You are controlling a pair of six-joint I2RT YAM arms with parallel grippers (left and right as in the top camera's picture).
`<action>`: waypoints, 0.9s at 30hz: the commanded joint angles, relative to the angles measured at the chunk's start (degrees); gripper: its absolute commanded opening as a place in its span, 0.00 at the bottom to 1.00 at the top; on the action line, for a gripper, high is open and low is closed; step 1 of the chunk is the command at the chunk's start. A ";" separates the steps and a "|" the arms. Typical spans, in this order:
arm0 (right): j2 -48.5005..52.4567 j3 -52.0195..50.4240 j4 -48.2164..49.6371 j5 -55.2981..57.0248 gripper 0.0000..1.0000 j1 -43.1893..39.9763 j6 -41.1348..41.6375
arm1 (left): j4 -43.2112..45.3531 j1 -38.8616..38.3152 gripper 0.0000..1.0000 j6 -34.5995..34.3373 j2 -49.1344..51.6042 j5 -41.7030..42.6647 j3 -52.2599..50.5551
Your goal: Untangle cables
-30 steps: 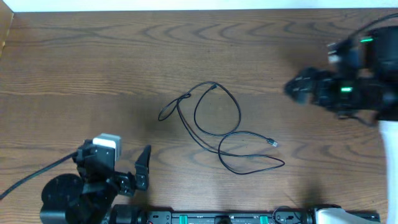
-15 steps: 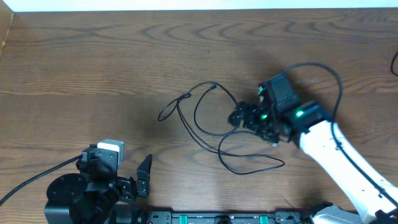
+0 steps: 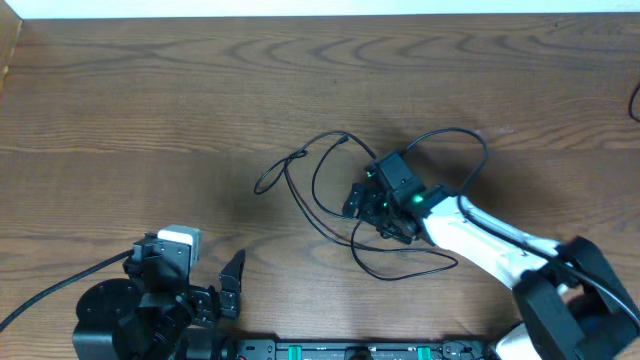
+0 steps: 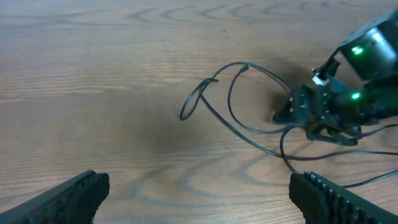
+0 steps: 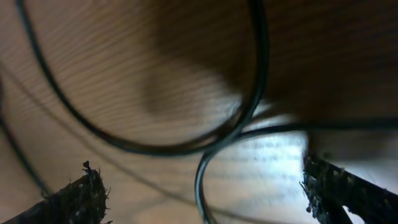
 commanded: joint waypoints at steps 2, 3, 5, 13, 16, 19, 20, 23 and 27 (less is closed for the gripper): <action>4.17 -0.44 0.76 8.83 0.94 0.48 4.59 | -0.04 0.13 1.00 1.01 -0.04 0.09 0.42; 4.83 -0.44 0.94 9.99 0.93 0.50 4.59 | -0.04 0.13 1.00 1.01 -0.04 0.09 0.42; 6.58 -0.44 1.60 12.22 0.88 0.50 4.79 | -0.04 0.13 1.00 1.01 -0.04 0.09 0.42; 13.00 -0.37 4.15 12.04 0.14 0.48 6.25 | -0.04 0.13 1.00 1.01 -0.04 0.09 0.42; 12.96 0.26 5.60 12.59 0.01 0.44 3.82 | -0.04 0.13 1.00 1.01 -0.04 0.09 0.42; 12.63 1.31 8.52 12.52 0.01 0.13 -3.58 | -0.04 0.13 1.00 1.01 -0.04 0.09 0.42; 12.15 2.19 8.66 12.59 0.01 -0.24 -6.64 | -0.04 0.13 1.00 1.01 -0.04 0.09 0.42; 9.92 5.38 6.93 12.72 0.01 -1.68 -15.82 | -0.04 0.13 1.00 1.01 -0.04 0.09 0.42; 5.31 10.84 1.62 12.72 0.01 -3.58 -29.55 | -0.04 0.13 1.00 1.01 -0.04 0.09 0.42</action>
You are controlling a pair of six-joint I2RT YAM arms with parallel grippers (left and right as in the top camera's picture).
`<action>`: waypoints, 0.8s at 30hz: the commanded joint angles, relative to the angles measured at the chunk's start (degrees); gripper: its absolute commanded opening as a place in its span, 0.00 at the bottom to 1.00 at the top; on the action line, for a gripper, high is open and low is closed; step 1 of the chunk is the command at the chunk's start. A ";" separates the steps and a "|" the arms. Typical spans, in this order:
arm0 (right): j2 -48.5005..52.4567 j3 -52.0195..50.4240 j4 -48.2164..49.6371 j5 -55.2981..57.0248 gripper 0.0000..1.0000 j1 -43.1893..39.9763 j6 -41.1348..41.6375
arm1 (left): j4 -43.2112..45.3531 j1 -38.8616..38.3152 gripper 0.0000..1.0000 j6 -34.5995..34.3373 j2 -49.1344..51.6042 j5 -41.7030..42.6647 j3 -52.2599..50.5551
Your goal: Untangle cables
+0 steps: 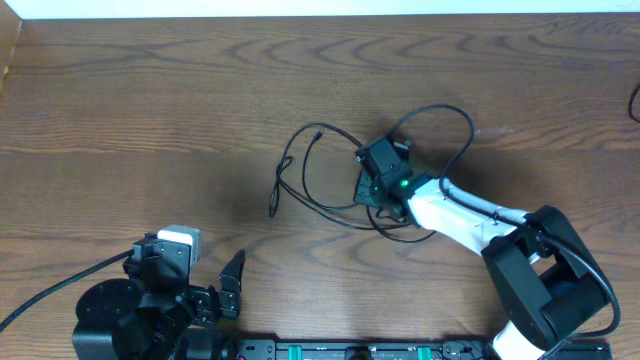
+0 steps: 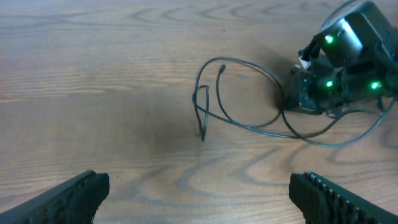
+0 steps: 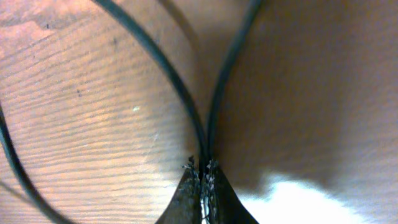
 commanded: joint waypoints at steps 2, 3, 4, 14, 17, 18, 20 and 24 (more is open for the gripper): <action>-6.05 6.99 -5.79 1.40 0.01 -2.84 -22.16 | -0.07 0.13 1.00 1.01 -0.04 0.09 0.42; -7.50 8.26 -7.39 1.90 0.01 -3.37 -24.26 | -0.07 0.13 1.00 1.01 -0.04 0.09 0.42; -9.22 9.64 -9.27 2.82 0.01 -4.04 -26.01 | -0.04 0.13 1.00 1.01 -0.04 0.09 0.42; -18.88 13.38 -23.71 -4.50 0.01 -5.92 -31.06 | -0.04 0.13 1.00 1.01 -0.04 0.09 0.42; -18.47 13.27 -29.24 -10.91 0.01 -3.72 -31.04 | -0.04 0.13 1.00 1.01 -0.04 0.09 0.42; -18.38 13.27 -30.91 -11.65 0.01 -2.80 -31.04 | -0.04 0.13 1.00 1.01 -0.04 0.09 0.42; -18.27 13.20 -33.88 -11.43 0.04 -0.13 -31.08 | -0.04 0.13 1.00 1.01 -0.04 0.09 0.42; -18.03 11.58 -34.25 -8.98 0.76 5.77 -37.05 | -0.04 0.13 1.00 1.01 -0.04 0.09 0.42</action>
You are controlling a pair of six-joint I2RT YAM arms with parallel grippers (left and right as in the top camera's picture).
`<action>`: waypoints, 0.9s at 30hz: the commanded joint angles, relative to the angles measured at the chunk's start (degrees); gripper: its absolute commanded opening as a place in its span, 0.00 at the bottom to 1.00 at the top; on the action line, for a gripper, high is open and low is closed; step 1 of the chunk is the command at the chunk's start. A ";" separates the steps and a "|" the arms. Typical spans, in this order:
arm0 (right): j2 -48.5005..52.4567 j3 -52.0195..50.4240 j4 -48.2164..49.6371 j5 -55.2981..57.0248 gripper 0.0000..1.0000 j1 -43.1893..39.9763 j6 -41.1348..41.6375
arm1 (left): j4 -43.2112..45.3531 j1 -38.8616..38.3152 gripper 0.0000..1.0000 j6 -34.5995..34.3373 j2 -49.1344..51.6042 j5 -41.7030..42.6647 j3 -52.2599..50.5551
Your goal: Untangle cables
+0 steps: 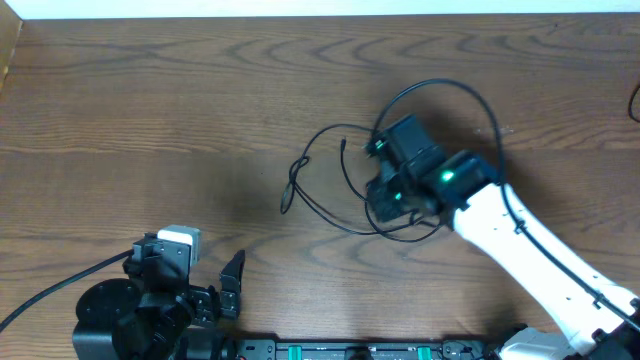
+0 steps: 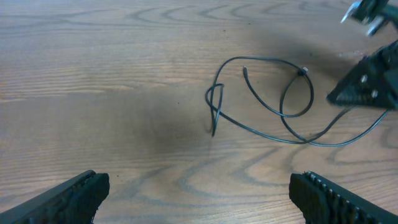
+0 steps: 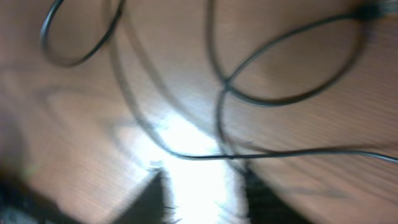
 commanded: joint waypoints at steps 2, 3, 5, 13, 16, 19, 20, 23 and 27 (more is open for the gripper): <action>1.14 -2.99 1.05 6.38 0.99 6.23 -6.80 | -0.04 0.13 1.00 1.01 -0.04 0.09 0.42; 1.51 -3.89 1.73 9.05 0.99 7.08 -6.80 | -0.04 0.13 1.00 1.01 -0.04 0.09 0.42; 2.67 -6.32 4.37 12.33 0.99 8.57 -7.02 | -0.04 0.13 1.00 1.01 -0.04 0.09 0.42; 10.19 -15.98 21.33 13.03 0.99 9.51 -22.45 | -0.04 0.13 1.00 1.01 -0.04 0.09 0.42; 12.50 -16.00 24.98 13.11 0.99 9.33 -24.46 | -0.04 0.13 1.00 1.01 -0.04 0.09 0.42; 13.88 -16.00 28.20 13.27 0.99 8.55 -26.32 | -0.04 0.13 1.00 1.01 -0.04 0.09 0.42; 14.25 -16.00 29.03 13.22 0.99 8.02 -26.29 | -0.04 0.13 1.00 1.01 -0.04 0.07 0.42; 15.28 -16.00 30.34 12.79 0.99 6.32 -26.27 | -0.04 0.13 1.00 1.01 -0.04 0.09 0.42; 17.44 -16.00 32.17 5.38 0.99 3.26 -26.29 | -0.04 0.13 1.00 1.01 -0.04 0.09 0.42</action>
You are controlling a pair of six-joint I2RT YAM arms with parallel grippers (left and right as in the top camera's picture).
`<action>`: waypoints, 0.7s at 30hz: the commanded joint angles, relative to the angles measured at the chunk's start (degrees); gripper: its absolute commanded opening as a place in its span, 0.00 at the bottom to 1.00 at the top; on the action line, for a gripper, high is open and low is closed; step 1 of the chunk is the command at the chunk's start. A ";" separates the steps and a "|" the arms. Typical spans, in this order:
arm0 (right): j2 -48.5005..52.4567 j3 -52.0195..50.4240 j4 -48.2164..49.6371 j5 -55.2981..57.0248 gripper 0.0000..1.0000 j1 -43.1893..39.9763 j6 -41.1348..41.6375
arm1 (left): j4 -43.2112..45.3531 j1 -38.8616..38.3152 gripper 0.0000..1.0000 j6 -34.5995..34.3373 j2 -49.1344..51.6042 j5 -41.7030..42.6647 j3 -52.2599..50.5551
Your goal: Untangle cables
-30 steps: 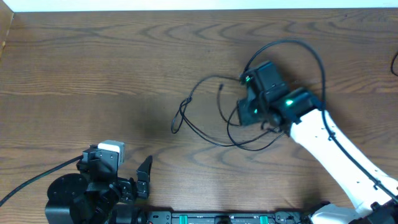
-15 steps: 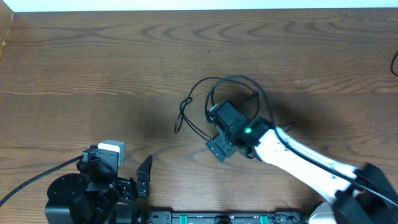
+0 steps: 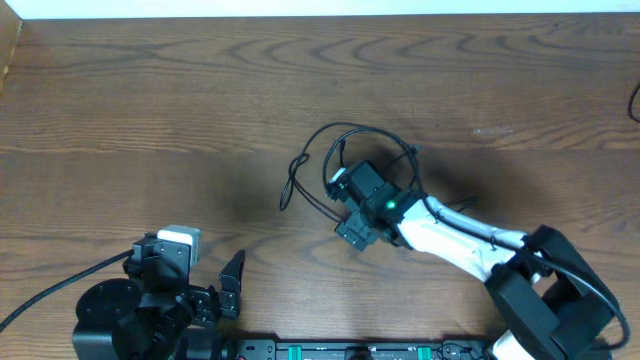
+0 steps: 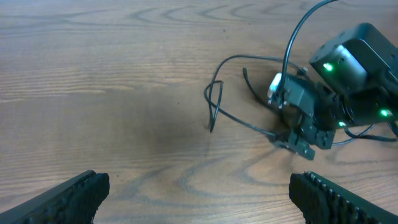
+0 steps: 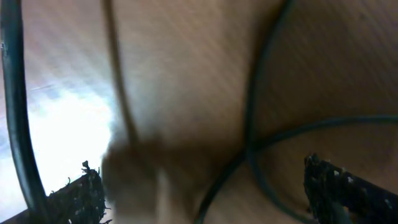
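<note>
A thin black cable (image 3: pixel 335 150) lies in overlapping loops on the wooden table, with a small folded loop at its left end (image 4: pixel 214 102). My right gripper (image 3: pixel 351 231) is low over the tangle's lower right part and open. In the right wrist view its fingertips (image 5: pixel 79 194) stand wide apart, with blurred cable strands (image 5: pixel 252 134) crossing the table between them. My left gripper (image 4: pixel 200 198) is open near the front edge, well short of the cable, with bare wood between its fingers (image 4: pixel 68 198).
The wooden table (image 3: pixel 150 100) stretches wide to the left and back. The right arm's white link (image 3: pixel 450 232) runs from the tangle towards the front right. The left arm's base (image 3: pixel 140 300) sits at the front left.
My right gripper has moved left and down onto the tangle and now stands open. The big loop at the upper right has drawn in closer. The left arm has not moved.
My right gripper was open over the crossing strands in the middle. Then it was shut on two strands. Then it was higher, with the cable drawn right and a big loop behind it. Now it is open, lower and further left.
</note>
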 commanded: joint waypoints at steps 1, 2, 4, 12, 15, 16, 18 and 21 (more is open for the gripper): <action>3.02 0.24 1.14 -8.09 0.99 -3.21 -1.46 | -0.04 0.13 1.00 1.01 -0.04 0.07 0.42; 3.89 0.24 1.31 -10.51 0.99 -3.98 -1.44 | -0.04 0.13 1.00 1.01 -0.04 0.07 0.42; 4.98 0.24 1.05 -13.00 0.98 -4.68 -0.85 | -0.04 0.13 1.00 1.01 -0.04 0.07 0.42; 5.66 0.24 -4.37 -14.01 0.31 -4.79 5.38 | -0.04 0.13 1.00 1.01 -0.04 0.07 0.42; 5.64 0.24 -5.86 -14.01 0.01 -4.98 5.70 | -0.04 0.13 1.00 1.01 -0.04 0.07 0.42; 5.64 0.24 -6.21 -14.01 0.01 -5.05 5.70 | -0.04 0.13 1.00 1.01 -0.04 0.07 0.42; 5.53 0.55 -6.36 -14.10 0.01 -5.20 6.01 | -0.04 0.13 1.00 1.01 -0.04 0.07 0.42; 4.70 3.04 -8.28 -14.27 0.01 -5.33 6.32 | -0.04 0.13 1.00 1.01 -0.04 0.07 0.42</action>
